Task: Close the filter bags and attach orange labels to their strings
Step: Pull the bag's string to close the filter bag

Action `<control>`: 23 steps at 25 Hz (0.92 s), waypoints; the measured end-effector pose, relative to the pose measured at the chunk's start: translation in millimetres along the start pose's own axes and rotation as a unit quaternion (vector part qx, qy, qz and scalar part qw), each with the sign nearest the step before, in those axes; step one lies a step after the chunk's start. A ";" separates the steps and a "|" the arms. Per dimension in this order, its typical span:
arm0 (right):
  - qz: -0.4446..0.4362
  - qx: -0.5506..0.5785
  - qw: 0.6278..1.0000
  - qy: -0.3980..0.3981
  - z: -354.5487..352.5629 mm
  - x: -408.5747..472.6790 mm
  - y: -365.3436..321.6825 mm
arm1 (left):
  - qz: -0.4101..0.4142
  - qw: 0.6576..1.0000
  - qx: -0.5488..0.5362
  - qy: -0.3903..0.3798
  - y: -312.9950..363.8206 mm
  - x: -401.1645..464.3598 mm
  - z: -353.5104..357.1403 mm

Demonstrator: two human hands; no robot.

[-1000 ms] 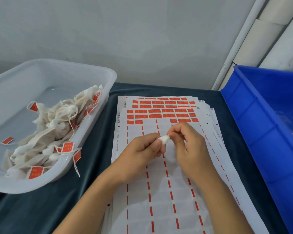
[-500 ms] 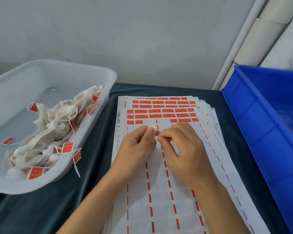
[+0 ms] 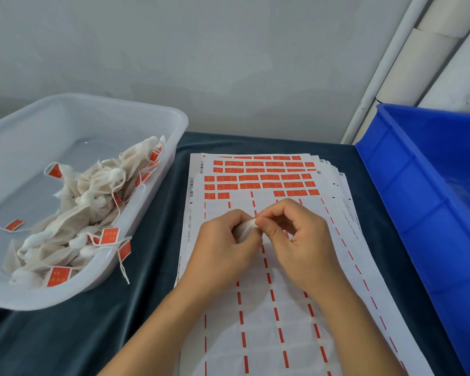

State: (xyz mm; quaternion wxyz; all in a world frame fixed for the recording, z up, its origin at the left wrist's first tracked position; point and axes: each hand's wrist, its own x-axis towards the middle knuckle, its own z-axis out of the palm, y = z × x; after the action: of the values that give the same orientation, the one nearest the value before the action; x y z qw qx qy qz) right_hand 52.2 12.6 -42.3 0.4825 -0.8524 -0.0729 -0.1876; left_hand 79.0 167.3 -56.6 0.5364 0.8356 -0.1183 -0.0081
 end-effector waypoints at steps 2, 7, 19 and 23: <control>-0.002 -0.007 1.000 0.000 0.8 -0.4 0.0 | 0.004 1.000 0.000 0.025 0.4 -1.2 1.6; 0.055 0.054 0.997 -0.026 -9.2 1.2 4.3 | 0.025 0.999 0.028 0.026 3.6 -6.3 6.6; 0.117 0.104 0.987 -0.044 -5.1 3.1 11.5 | 0.019 0.995 -0.094 -0.040 2.8 2.4 -4.8; 0.119 0.082 0.988 -0.044 0.0 1.4 9.9 | 0.014 0.995 -0.103 0.011 1.3 3.7 -3.0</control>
State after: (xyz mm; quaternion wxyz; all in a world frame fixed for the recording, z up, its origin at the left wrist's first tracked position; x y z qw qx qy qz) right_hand 56.5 7.3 -49.6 0.5662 -0.8199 -0.0069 -0.0844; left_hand 82.8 168.7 -53.8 0.6207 0.7744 -0.1228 -0.0031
